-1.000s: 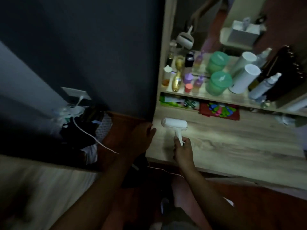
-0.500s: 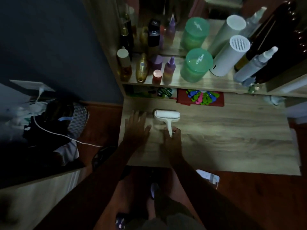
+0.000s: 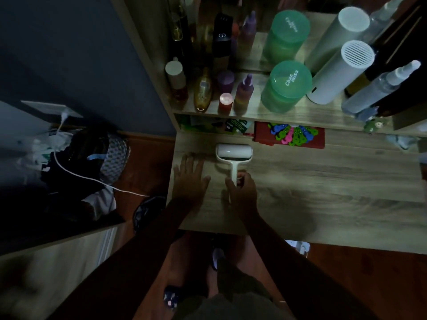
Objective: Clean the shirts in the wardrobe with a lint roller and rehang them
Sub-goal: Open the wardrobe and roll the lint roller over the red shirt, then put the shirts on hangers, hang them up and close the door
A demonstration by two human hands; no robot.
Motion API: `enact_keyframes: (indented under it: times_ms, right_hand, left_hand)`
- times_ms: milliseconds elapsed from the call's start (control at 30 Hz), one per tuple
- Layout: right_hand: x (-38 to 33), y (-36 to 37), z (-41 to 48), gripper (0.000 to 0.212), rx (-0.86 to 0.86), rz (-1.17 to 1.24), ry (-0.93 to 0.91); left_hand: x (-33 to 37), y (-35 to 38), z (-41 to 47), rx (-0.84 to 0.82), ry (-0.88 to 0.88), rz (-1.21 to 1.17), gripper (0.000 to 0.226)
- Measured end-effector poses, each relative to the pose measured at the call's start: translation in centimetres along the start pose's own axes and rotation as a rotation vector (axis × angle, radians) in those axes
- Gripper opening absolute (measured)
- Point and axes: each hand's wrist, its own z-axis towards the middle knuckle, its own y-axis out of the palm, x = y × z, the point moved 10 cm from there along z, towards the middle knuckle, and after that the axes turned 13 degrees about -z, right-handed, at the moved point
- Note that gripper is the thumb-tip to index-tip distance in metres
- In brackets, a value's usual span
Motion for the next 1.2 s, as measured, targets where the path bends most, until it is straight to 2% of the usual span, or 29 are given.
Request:
enact_keyframes:
  times_ms: [133, 300, 500, 600, 733, 833, 900, 1033, 1200]
  right_hand:
    - [-0.1, 0.1, 0.3, 0.024, -0.008, -0.052, -0.039]
    - [2.0, 1.7, 1.3, 0.036, -0.049, -0.07, -0.038]
    - [1.0, 0.6, 0.7, 0.018, -0.062, -0.05, -0.032]
    - [1.0, -0.1, 0.0, 0.025, -0.022, 0.003, 0.005]
    - [-0.3, -0.4, -1.7, 0.026, -0.006, -0.038, -0.087]
    - [-2.8, -0.4, -3.5, 0.021, 0.04, -0.073, -0.259]
    - [-5.8, 0.6, -5.6, 0.019, 0.013, -0.055, -0.353]
    - [-13.9, 4.3, -11.3, 0.015, -0.12, -0.005, -0.52]
    - [-25.4, 10.3, -24.4, 0.01, -0.318, 0.03, -0.824]
  left_hand:
    - [-0.3, 0.2, -0.2, 0.007, 0.006, 0.008, 0.071]
    - [-0.4, 0.8, -0.2, -0.02, -0.025, 0.021, 0.069]
    - [-0.5, 0.7, -0.2, -0.063, -0.026, 0.009, 0.074]
    - [-0.9, 0.2, -0.7, -0.069, -0.033, -0.006, 0.07]
    - [-1.7, -1.6, -2.8, -0.007, -0.041, -0.002, 0.066]
    - [-2.8, -4.2, -4.9, 0.059, -0.068, -0.045, 0.068]
    - [-4.4, -7.5, -7.5, 0.135, -0.104, -0.101, 0.076]
    - [-8.6, -16.9, -14.7, 0.393, -0.125, -0.177, 0.075]
    - [-16.7, -29.4, -28.2, 0.687, -0.242, -0.154, 0.062]
